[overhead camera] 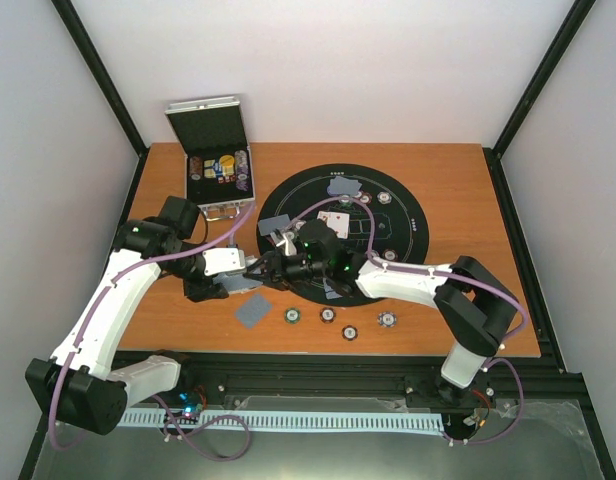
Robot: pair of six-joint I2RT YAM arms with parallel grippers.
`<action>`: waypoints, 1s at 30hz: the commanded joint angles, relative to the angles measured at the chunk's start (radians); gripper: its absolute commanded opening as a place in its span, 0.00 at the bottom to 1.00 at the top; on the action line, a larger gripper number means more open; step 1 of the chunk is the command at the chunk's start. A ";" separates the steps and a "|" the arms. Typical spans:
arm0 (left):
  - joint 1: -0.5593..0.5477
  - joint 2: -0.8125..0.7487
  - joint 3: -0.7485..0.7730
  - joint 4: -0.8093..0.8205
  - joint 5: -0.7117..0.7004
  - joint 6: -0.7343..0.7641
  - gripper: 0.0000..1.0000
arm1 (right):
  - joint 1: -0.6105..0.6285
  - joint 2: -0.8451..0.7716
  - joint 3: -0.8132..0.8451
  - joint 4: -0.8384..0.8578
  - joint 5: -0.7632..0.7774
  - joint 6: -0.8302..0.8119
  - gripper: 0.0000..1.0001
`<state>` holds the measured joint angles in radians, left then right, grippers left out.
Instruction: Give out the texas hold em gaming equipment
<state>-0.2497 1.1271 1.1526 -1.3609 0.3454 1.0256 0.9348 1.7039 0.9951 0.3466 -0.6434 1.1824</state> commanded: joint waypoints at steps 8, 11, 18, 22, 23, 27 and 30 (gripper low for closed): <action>0.001 -0.006 0.008 -0.005 0.025 0.022 0.01 | -0.013 -0.068 0.039 -0.161 0.055 -0.050 0.18; 0.001 -0.004 0.010 -0.008 0.025 0.019 0.01 | -0.013 -0.078 0.051 -0.217 0.068 -0.074 0.09; 0.001 -0.005 0.004 -0.010 0.015 0.022 0.01 | -0.017 -0.118 0.090 -0.342 0.093 -0.150 0.03; 0.001 -0.004 0.010 -0.011 0.016 0.020 0.01 | -0.040 -0.143 0.103 -0.417 0.102 -0.194 0.03; 0.001 -0.005 0.010 -0.012 0.015 0.020 0.01 | -0.054 -0.150 0.122 -0.463 0.116 -0.221 0.03; 0.001 -0.005 0.010 -0.012 0.002 0.019 0.01 | -0.106 -0.178 0.237 -0.765 0.249 -0.398 0.03; 0.001 -0.006 0.010 -0.012 -0.007 0.022 0.01 | -0.173 -0.163 0.318 -0.933 0.365 -0.544 0.03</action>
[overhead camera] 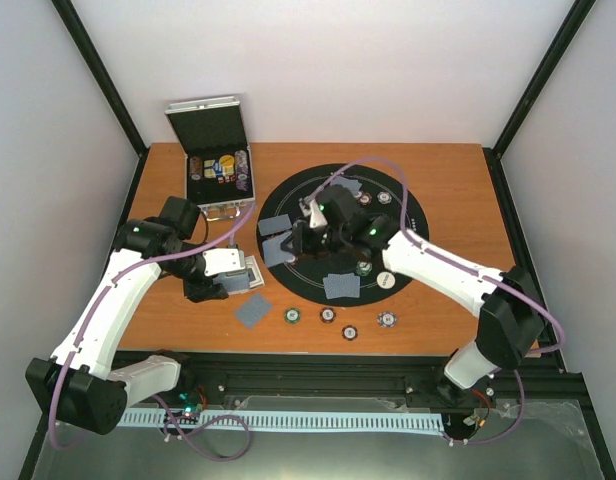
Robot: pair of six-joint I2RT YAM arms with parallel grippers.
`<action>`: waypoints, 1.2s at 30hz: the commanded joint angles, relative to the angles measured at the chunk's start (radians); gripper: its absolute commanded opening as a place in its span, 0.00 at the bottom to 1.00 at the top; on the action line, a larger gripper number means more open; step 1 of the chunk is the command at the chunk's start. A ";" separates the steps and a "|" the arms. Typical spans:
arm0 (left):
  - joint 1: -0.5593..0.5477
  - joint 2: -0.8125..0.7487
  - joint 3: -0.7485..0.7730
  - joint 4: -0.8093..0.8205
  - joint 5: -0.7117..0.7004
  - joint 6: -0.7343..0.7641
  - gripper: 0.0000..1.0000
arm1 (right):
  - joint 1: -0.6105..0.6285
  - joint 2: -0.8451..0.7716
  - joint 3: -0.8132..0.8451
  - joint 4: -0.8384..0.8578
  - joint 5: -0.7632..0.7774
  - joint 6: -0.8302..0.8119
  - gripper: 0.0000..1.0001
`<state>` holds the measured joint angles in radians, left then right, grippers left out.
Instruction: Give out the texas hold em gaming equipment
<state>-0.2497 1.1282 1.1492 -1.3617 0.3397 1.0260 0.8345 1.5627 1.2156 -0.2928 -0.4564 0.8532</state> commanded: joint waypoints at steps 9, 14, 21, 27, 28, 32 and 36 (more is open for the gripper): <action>0.001 0.001 0.012 -0.011 0.005 0.014 0.01 | -0.139 0.258 0.322 -0.518 1.000 -0.681 0.03; 0.001 0.006 0.007 -0.005 0.004 0.011 0.02 | -0.069 0.388 0.277 -0.215 1.429 -1.125 0.03; 0.001 0.007 0.029 -0.011 -0.010 0.011 0.02 | -0.075 0.515 0.265 -0.055 1.388 -1.250 0.07; 0.001 0.007 0.031 -0.008 -0.009 0.013 0.02 | -0.075 0.575 0.199 -0.058 1.330 -1.188 0.10; 0.001 0.009 0.029 -0.006 -0.009 0.014 0.02 | -0.075 0.577 0.192 -0.072 1.318 -1.169 0.12; 0.001 0.010 0.027 -0.005 -0.007 0.015 0.02 | -0.071 0.563 0.163 -0.135 1.273 -1.098 0.23; 0.002 0.010 0.035 -0.008 -0.005 0.016 0.02 | -0.069 0.496 0.122 -0.164 1.192 -1.032 0.49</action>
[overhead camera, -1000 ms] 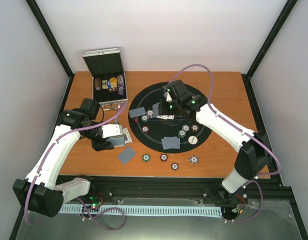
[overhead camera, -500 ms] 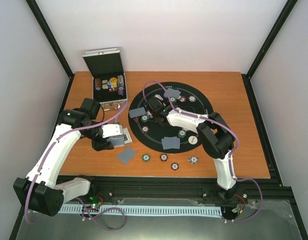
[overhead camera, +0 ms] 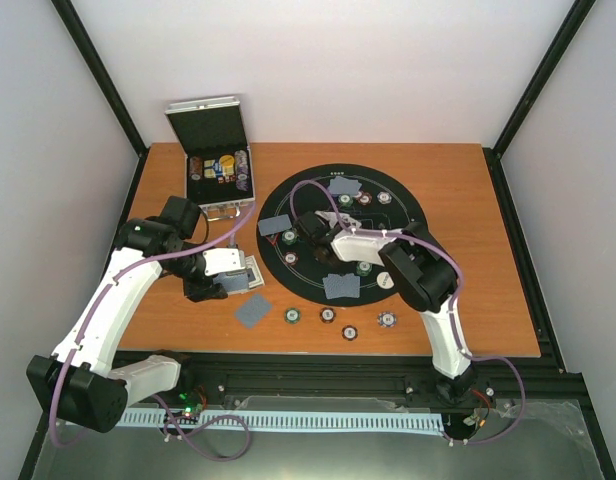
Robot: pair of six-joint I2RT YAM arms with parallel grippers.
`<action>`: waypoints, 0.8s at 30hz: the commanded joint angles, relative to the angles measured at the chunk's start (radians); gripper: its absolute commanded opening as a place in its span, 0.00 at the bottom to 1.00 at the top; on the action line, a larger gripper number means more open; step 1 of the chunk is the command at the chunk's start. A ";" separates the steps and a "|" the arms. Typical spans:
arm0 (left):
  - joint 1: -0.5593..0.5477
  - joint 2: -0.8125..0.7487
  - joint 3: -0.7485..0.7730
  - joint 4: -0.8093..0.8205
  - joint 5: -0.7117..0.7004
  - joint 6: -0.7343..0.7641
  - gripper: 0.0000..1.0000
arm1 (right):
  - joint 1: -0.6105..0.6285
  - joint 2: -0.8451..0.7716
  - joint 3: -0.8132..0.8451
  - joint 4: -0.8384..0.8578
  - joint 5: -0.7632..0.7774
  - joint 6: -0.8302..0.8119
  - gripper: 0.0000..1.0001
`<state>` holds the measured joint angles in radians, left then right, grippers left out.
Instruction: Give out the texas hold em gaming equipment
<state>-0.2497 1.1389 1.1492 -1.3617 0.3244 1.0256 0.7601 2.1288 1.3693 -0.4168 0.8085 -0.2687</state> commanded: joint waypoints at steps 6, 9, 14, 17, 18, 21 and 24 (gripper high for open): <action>0.001 -0.003 0.041 -0.019 0.012 0.015 0.02 | -0.011 -0.155 -0.046 -0.111 -0.187 0.175 0.75; 0.001 -0.008 0.043 -0.024 0.014 0.013 0.02 | -0.032 -0.167 -0.049 -0.141 -0.182 0.212 0.75; 0.001 -0.016 0.043 -0.025 0.013 0.013 0.02 | -0.113 -0.235 -0.045 -0.203 -0.309 0.373 0.71; 0.001 -0.014 0.041 -0.026 0.014 0.012 0.02 | -0.175 -0.350 -0.060 -0.203 -0.519 0.508 0.71; 0.001 -0.014 0.041 -0.025 0.016 0.013 0.02 | -0.189 -0.392 -0.071 -0.188 -0.629 0.551 0.71; 0.001 -0.012 0.041 -0.024 0.019 0.013 0.02 | -0.197 -0.504 -0.101 -0.139 -0.859 0.653 0.80; 0.001 -0.010 0.044 -0.024 0.024 0.010 0.02 | -0.197 -0.569 -0.111 -0.104 -1.081 0.743 0.84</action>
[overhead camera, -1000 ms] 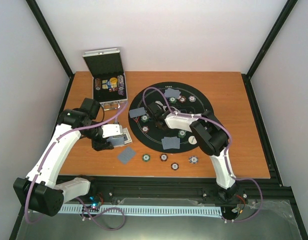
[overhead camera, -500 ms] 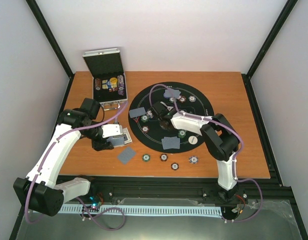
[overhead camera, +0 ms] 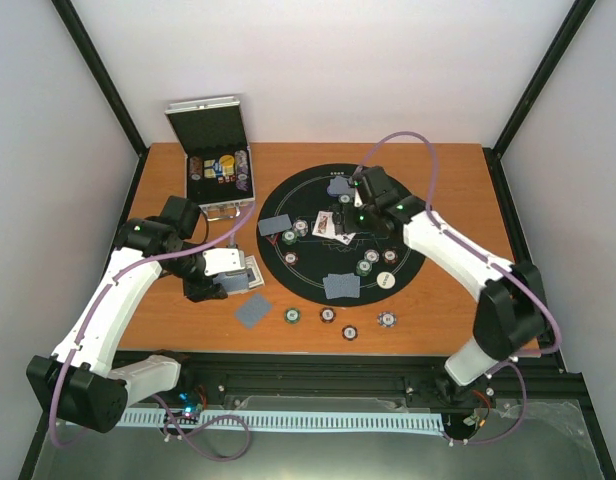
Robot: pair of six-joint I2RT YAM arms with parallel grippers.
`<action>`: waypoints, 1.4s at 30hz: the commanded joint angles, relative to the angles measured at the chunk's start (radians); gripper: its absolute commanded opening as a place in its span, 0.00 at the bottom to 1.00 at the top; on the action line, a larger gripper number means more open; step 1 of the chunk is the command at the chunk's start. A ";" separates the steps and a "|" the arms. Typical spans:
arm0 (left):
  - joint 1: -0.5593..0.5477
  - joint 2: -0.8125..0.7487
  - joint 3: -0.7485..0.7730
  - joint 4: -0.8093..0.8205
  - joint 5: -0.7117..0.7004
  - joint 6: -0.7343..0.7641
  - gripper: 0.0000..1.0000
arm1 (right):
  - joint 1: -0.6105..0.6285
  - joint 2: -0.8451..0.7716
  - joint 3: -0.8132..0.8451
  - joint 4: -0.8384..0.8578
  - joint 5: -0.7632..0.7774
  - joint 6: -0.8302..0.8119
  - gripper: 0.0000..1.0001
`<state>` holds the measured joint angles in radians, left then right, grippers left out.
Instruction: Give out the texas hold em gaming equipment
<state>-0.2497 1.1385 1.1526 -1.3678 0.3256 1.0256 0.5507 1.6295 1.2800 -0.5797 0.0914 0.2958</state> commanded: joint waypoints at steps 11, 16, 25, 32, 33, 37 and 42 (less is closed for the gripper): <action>0.001 -0.007 0.039 0.000 0.049 -0.010 0.02 | 0.253 -0.195 -0.339 0.597 -0.674 0.631 0.85; 0.001 -0.006 0.044 -0.005 0.055 -0.016 0.02 | 0.346 -0.118 -0.341 0.752 -0.685 0.734 0.83; 0.001 -0.006 0.044 -0.006 0.051 -0.014 0.02 | 0.417 0.028 -0.298 0.941 -0.724 0.839 0.82; 0.001 -0.006 0.036 -0.005 0.049 -0.010 0.02 | 0.453 0.128 -0.229 1.024 -0.760 0.884 0.82; 0.001 -0.007 0.036 -0.005 0.049 -0.009 0.02 | 0.455 0.141 -0.219 1.028 -0.764 0.887 0.82; 0.001 -0.010 0.038 -0.007 0.051 -0.011 0.02 | 0.455 0.187 -0.197 1.047 -0.772 0.902 0.81; 0.001 -0.011 0.043 -0.010 0.045 -0.009 0.02 | 0.447 0.219 -0.200 1.032 -0.771 0.906 0.78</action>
<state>-0.2497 1.1385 1.1534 -1.3674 0.3519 1.0225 0.9974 1.8252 1.0710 0.4271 -0.6701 1.1877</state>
